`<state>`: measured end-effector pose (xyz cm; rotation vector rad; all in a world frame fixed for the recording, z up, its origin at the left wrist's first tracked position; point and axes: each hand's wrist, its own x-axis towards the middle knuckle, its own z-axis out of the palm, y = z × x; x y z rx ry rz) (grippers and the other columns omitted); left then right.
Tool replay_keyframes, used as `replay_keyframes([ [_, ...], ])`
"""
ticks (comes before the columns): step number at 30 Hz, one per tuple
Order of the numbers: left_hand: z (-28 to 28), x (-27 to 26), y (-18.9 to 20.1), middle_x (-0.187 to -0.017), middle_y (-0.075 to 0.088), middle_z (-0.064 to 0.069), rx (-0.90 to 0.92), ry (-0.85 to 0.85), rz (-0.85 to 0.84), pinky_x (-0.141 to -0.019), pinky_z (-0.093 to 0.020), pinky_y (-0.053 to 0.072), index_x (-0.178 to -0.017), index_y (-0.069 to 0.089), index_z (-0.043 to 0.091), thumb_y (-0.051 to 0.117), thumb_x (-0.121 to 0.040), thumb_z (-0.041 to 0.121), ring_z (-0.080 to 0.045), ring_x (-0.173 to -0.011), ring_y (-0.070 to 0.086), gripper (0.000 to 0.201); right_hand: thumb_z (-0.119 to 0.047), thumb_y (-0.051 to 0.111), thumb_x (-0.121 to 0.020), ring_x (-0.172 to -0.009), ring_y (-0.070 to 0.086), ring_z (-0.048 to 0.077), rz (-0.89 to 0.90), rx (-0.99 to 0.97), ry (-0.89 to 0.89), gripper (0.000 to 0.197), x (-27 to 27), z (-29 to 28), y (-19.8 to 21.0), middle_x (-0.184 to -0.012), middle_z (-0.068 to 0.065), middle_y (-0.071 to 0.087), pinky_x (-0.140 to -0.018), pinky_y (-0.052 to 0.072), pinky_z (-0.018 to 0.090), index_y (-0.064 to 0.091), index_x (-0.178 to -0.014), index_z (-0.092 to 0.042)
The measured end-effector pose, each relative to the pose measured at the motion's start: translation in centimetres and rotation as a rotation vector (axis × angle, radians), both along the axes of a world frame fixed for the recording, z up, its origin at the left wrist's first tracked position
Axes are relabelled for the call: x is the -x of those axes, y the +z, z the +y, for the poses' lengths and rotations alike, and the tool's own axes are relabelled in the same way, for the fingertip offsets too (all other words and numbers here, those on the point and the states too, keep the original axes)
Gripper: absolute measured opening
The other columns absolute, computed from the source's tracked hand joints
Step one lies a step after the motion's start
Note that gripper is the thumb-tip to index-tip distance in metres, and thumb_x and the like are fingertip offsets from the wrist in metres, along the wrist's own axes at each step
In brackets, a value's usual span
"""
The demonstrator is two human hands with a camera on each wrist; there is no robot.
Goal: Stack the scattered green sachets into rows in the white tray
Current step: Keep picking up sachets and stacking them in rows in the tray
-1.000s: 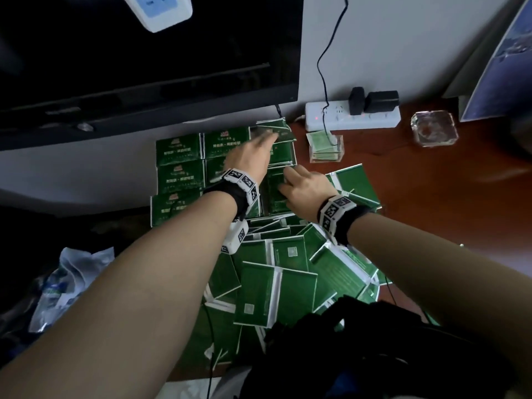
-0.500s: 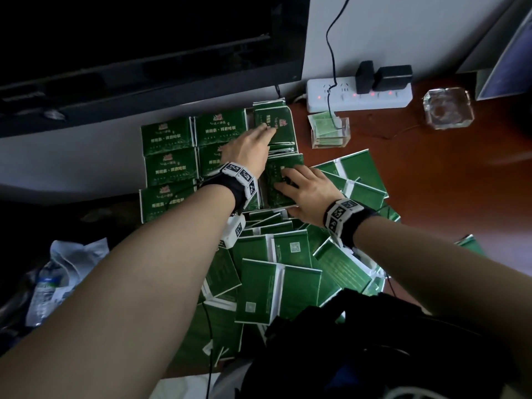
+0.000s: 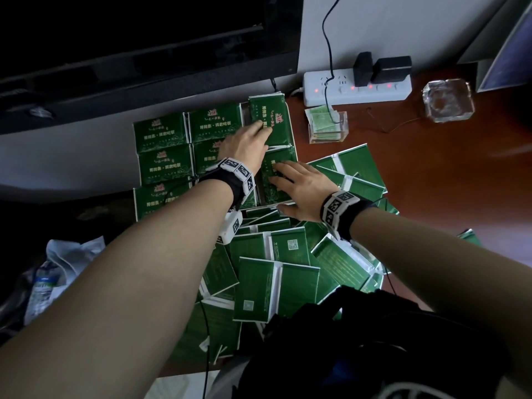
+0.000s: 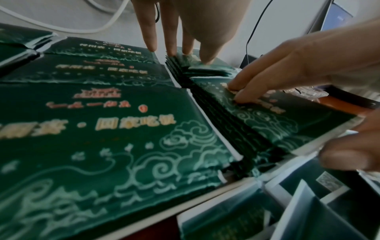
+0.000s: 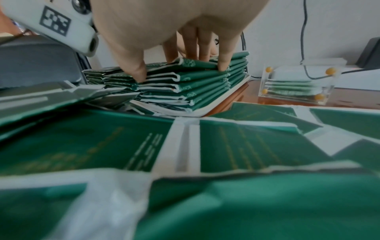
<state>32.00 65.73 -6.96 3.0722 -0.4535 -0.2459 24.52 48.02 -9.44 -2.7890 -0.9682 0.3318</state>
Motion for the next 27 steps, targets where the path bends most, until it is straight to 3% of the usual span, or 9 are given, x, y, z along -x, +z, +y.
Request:
replay_keyframes([
  [11, -0.4, 0.1, -0.2, -0.152, 0.04, -0.001, -0.024, 0.043, 0.026, -0.092, -0.044, 0.049, -0.143, 0.045, 0.022, 0.057, -0.098, 0.032, -0.027, -0.129, 0.048, 0.048, -0.051, 0.064, -0.089, -0.139, 0.039, 0.035, -0.025, -0.053, -0.01, 0.065, 0.2, 0.3, -0.5, -0.149, 0.016, 0.042, -0.113, 0.035, 0.05, 0.053, -0.138, -0.011],
  [19, -0.9, 1.1, 0.3, -0.148, 0.043, -0.003, 0.022, 0.077, -0.016, -0.095, -0.046, 0.046, -0.14, 0.046, 0.02, 0.055, -0.097, 0.034, -0.029, -0.127, 0.048, 0.046, -0.052, 0.056, -0.091, -0.142, 0.035, 0.032, -0.055, -0.074, -0.026, 0.063, 1.1, -0.9, 0.0, -0.156, 0.011, 0.036, -0.118, 0.026, 0.049, 0.051, -0.14, -0.013],
  [23, -3.0, 4.1, 0.9, -0.147, 0.044, -0.006, 0.073, 0.052, -0.073, -0.101, -0.046, 0.042, -0.136, 0.049, 0.016, 0.052, -0.096, 0.029, -0.027, -0.132, 0.044, 0.043, -0.038, 0.055, -0.094, -0.14, 0.037, 0.031, -0.05, -0.103, -0.122, 0.052, 3.1, -3.9, 0.8, -0.154, 0.011, 0.038, -0.116, 0.029, 0.048, 0.051, -0.14, -0.013],
  [27, -7.3, 8.0, 0.8, -0.145, 0.044, -0.004, 0.093, -0.059, -0.008, -0.106, -0.047, 0.038, -0.131, 0.052, 0.018, 0.056, -0.091, 0.022, -0.025, -0.133, 0.041, 0.041, -0.02, 0.055, -0.092, -0.133, 0.043, 0.035, 0.031, -0.075, -0.301, 0.044, 6.0, -8.6, 1.8, -0.148, 0.016, 0.043, -0.108, 0.038, 0.052, 0.053, -0.135, -0.009],
])
